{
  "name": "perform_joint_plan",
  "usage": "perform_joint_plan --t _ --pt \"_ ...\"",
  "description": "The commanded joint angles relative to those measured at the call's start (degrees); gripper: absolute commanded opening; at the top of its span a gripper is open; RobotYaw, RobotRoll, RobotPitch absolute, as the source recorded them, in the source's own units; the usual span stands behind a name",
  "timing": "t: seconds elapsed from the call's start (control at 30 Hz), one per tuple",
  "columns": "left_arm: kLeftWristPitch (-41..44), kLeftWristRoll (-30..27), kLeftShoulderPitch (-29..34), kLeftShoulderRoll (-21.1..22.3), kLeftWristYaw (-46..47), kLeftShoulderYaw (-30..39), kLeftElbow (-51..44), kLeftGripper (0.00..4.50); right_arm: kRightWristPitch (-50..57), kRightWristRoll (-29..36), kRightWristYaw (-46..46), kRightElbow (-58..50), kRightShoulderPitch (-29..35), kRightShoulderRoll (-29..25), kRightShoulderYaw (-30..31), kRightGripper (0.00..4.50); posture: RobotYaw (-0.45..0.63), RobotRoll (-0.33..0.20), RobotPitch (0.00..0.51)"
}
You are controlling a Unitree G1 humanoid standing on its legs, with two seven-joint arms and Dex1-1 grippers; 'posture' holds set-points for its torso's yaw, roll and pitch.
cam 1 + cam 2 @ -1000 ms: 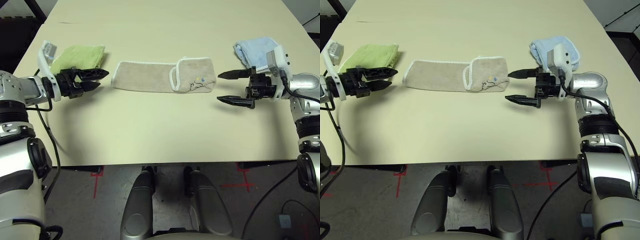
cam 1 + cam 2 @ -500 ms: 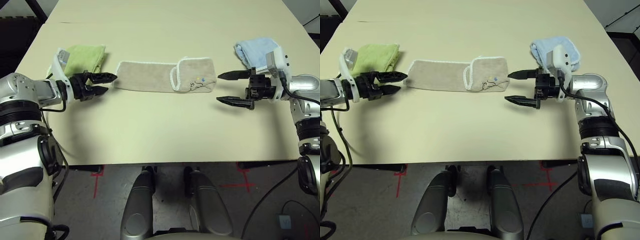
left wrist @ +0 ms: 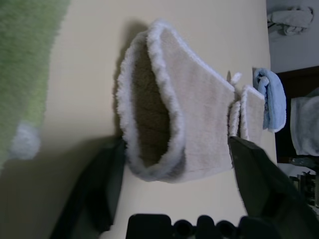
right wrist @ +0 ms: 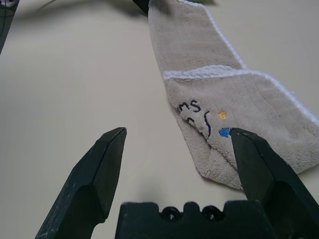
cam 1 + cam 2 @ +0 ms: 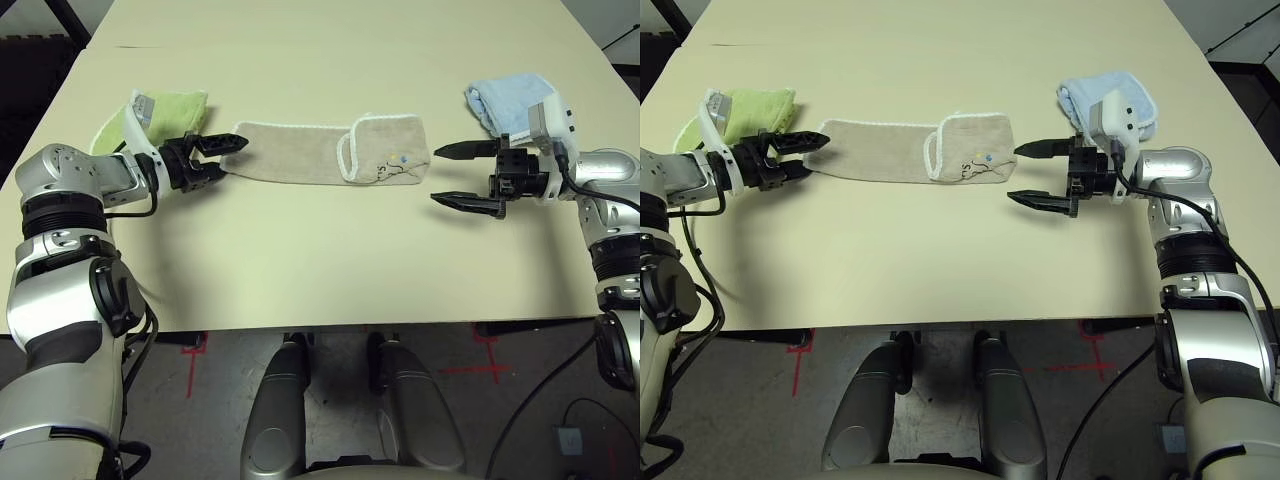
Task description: Fold the towel and set it aside.
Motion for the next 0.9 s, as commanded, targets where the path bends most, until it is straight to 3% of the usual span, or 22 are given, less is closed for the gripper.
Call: perform_joint_plan --t 0.03,0.27,0.43,0.57,0.9 --pt "-1.2 0.8 -0.4 0.3 0.3 -0.4 2.2 2.74 0.0 0.1 0.1 -1.2 1.1 -0.9 0.5 4.5 0.02 0.0 0.258" --pt "-2.8 1.2 -0.5 1.0 0.6 -0.2 3.4 0.03 -0.1 0.4 0.3 -1.5 1.6 -1.0 0.3 4.5 0.03 0.0 0.258" --pt "-2.2 2.0 0.4 2.7 -0.7 -2.1 1.0 0.03 -0.2 0.6 0.4 -1.1 1.6 -1.3 0.0 4.5 0.03 0.0 0.257" --pt "0.9 1.5 1.8 6.4 -4.1 -5.1 -4.4 0.03 -0.6 0.6 0.4 -0.1 1.3 -1.6 -0.2 4.5 0.04 0.0 0.256" --pt "7.1 -2.4 4.1 13.0 -8.4 -4.8 -15.8 0.03 -2.5 -0.4 0.4 3.9 -1.0 -1.0 0.7 4.5 0.06 0.0 0.252"
